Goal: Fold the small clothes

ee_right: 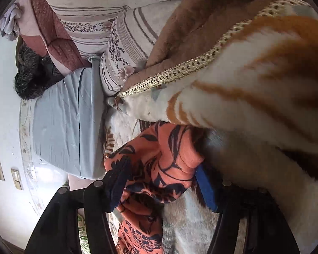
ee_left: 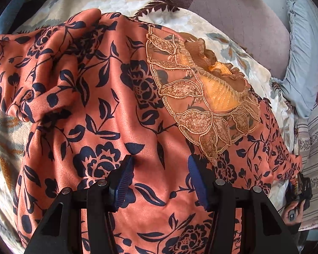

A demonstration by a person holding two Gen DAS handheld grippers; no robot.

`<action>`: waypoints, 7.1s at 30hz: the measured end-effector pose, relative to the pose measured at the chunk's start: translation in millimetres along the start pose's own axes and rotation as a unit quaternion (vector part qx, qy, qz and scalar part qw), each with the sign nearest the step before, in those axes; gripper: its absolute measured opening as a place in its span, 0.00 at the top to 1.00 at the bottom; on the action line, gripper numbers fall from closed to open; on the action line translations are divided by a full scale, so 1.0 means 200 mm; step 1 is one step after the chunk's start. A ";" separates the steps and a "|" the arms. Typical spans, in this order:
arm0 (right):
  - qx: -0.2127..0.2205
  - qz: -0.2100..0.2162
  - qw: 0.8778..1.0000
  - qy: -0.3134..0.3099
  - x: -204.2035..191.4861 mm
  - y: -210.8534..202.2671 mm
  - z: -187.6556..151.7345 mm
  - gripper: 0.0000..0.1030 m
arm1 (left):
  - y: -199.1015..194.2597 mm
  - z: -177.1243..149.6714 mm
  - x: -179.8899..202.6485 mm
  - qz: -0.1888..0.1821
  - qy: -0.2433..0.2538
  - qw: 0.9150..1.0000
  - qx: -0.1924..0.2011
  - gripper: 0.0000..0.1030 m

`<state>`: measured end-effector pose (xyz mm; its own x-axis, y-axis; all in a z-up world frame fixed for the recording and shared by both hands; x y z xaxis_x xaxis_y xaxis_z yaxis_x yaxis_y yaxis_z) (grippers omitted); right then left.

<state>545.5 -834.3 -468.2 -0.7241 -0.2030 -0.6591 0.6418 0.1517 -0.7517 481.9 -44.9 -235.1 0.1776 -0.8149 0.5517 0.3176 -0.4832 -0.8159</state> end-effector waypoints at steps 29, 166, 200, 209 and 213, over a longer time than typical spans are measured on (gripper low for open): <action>0.118 -0.082 0.969 -0.201 -0.14 -0.26 0.25 0.90 | 0.11 -0.02 0.04 0.044 0.012 0.999 0.009 0.48; -0.104 0.072 0.903 -0.412 -0.71 -0.17 -1.72 0.59 | -0.09 0.17 -0.19 -0.069 0.023 0.995 0.070 0.65; -0.189 0.071 0.687 -0.698 -1.03 -0.19 -3.52 0.54 | -0.99 0.24 -1.58 -0.250 -0.322 0.890 0.203 0.53; -0.202 0.064 0.679 -0.703 -0.98 -0.14 -3.57 0.53 | -0.96 0.37 -1.60 -0.275 -0.311 0.873 0.256 0.86; -0.190 0.057 0.695 -0.691 -0.98 -0.09 -3.47 0.53 | -1.14 0.38 -1.31 -0.222 -0.187 0.912 0.292 0.90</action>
<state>501.5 -126.2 -339.4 0.4277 -0.8645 -0.2640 0.3714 0.4343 -0.8206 434.8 303.0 -180.2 0.1809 -0.3625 0.9143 0.8572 -0.3976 -0.3272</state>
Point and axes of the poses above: each gripper's, at about its wrist camera, not at the fingertips, and y roughly the way its jaws point, x to its right, z to its top, the point moved 8 cm from there along y, roughly the way its jaws point, and after that the axes turned 15 degrees about -z, right-handed, at the moved point
